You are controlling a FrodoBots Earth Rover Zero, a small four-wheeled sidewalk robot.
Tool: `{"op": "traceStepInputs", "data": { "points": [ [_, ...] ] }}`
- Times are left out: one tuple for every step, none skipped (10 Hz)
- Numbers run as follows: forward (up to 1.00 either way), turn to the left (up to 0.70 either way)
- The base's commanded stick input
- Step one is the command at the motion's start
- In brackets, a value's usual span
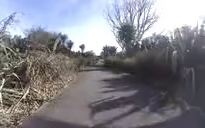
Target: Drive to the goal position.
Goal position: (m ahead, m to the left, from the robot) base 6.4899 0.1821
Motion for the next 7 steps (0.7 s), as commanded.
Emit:
{"op": "traceStepInputs", "data": {
  "points": [
    [0.45, 0.0],
    [0.45, 0.0],
    [0.45, 0.0],
    [0.45, 0.0],
    [0.45, 0.0],
    [0.45, 0.0],
    [0.45, 0.0]
  ]
}}
